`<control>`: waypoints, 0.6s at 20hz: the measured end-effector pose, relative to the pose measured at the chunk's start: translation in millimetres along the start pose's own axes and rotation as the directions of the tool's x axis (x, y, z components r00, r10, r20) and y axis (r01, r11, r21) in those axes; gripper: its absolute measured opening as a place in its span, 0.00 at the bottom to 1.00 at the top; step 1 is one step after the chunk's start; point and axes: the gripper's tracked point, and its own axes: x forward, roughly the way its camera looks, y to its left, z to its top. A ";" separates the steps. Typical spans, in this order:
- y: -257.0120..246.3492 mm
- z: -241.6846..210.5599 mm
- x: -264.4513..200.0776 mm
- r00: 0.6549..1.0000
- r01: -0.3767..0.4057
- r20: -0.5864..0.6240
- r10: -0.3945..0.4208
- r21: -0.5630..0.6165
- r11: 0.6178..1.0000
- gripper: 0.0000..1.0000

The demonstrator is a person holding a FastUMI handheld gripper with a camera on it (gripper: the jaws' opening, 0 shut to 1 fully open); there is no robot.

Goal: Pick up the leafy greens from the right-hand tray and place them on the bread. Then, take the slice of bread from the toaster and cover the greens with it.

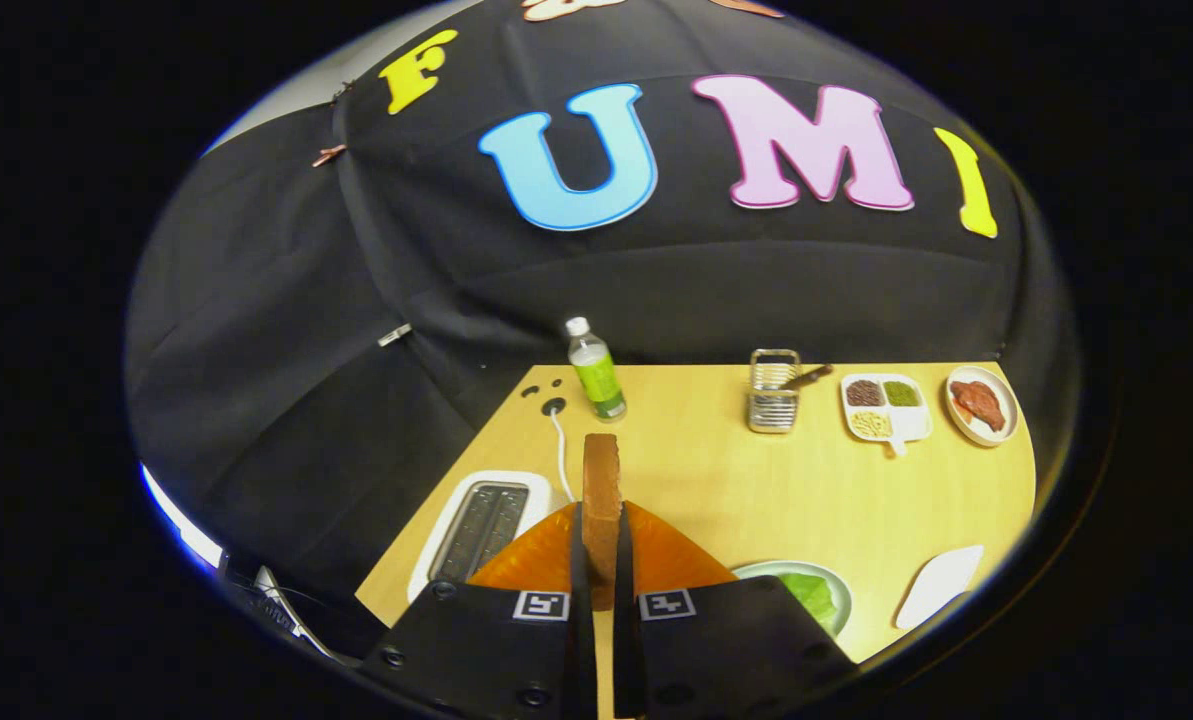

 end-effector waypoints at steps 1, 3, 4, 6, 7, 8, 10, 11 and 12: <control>-18.0 -5.8 -1.9 0.999 0.034 -0.009 -0.034 0.011 0.999 0.11; -48.4 -24.8 -7.1 0.995 0.088 -0.051 -0.086 0.050 0.995 0.11; -62.5 -31.3 -8.1 0.992 0.106 -0.069 -0.102 0.069 0.992 0.11; -81.0 -50.7 -8.8 0.988 0.129 -0.096 -0.119 0.106 0.986 0.11; -88.1 -59.8 -7.7 0.987 0.134 -0.109 -0.121 0.123 0.983 0.11; -93.2 -67.9 -8.9 0.985 0.138 -0.122 -0.121 0.140 0.980 0.11; -103.0 -83.6 -4.8 0.982 0.145 -0.143 -0.120 0.174 0.974 0.11; -107.5 -90.8 -3.1 0.980 0.152 -0.154 -0.123 0.189 0.970 0.11; -109.3 -95.7 -1.1 0.980 0.151 -0.158 -0.119 0.205 0.967 0.11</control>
